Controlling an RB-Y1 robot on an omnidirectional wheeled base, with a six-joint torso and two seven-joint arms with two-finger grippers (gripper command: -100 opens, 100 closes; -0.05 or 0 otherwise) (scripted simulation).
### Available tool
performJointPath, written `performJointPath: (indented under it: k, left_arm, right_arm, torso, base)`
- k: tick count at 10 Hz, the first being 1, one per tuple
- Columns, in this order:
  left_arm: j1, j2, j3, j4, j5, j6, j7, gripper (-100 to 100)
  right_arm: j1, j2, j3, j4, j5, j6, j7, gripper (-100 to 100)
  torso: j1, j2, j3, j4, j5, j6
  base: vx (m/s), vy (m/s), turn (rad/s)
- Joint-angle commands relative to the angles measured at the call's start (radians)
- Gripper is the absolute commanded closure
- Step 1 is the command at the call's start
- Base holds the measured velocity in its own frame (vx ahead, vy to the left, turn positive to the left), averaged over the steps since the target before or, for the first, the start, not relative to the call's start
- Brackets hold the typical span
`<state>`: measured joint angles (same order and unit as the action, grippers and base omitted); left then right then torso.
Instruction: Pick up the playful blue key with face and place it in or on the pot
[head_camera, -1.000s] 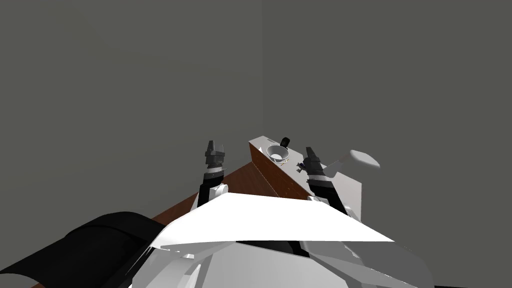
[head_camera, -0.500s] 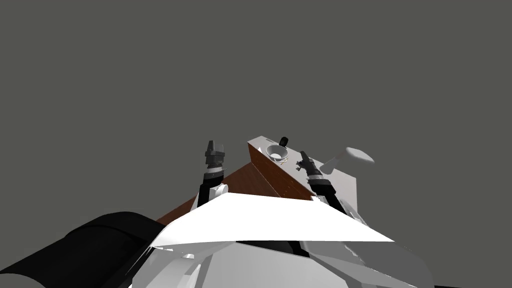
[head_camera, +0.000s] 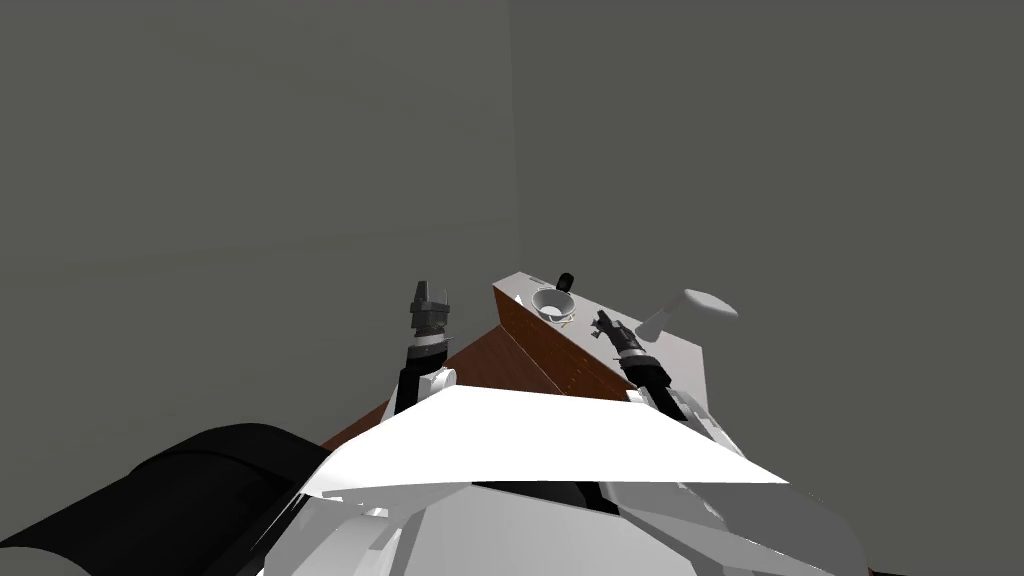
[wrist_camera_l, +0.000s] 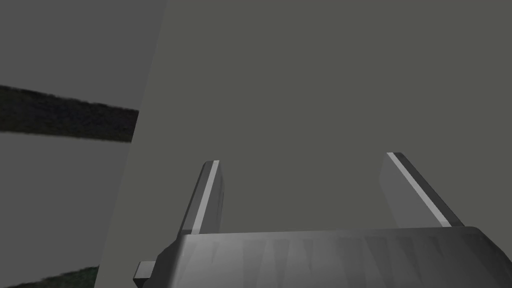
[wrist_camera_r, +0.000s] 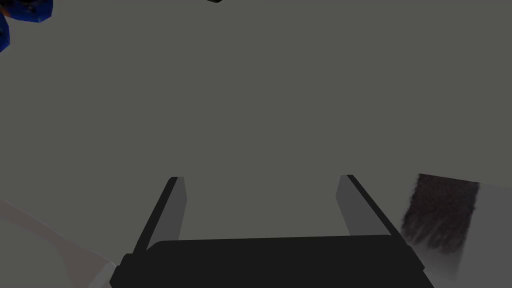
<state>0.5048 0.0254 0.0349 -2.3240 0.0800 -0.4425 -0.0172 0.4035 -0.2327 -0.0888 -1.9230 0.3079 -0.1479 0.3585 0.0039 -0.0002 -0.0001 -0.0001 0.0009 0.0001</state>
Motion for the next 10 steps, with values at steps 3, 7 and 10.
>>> performJointPath:
  k: [3,7,10]
  left_arm:
    - [0.000,0.000,0.000,0.000,0.000,0.000,0.000,0]
    - [0.000,0.000,0.000,0.000,0.000,0.000,0.000,0]
    - [0.000,0.000,0.000,0.000,0.000,0.000,0.000,0]
  right_arm:
    - [-0.029,-0.040,-0.034,0.079,0.072,0.054,0.059,-100]
    - [-0.060,-0.075,-0.064,0.173,0.155,0.105,0.133,-100]
    - [-0.079,-0.099,-0.080,0.237,0.207,0.131,0.183,-100]
  torso:
    - [-0.002,0.000,0.000,0.000,0.000,0.000]
    - [-0.002,0.000,0.000,0.000,-0.001,0.000]
    - [-0.003,0.000,0.000,0.000,-0.001,0.000]
  base:
    - [-0.010,0.039,-0.035]
    - [-0.006,0.032,-0.014]
    - [0.000,0.024,0.023]
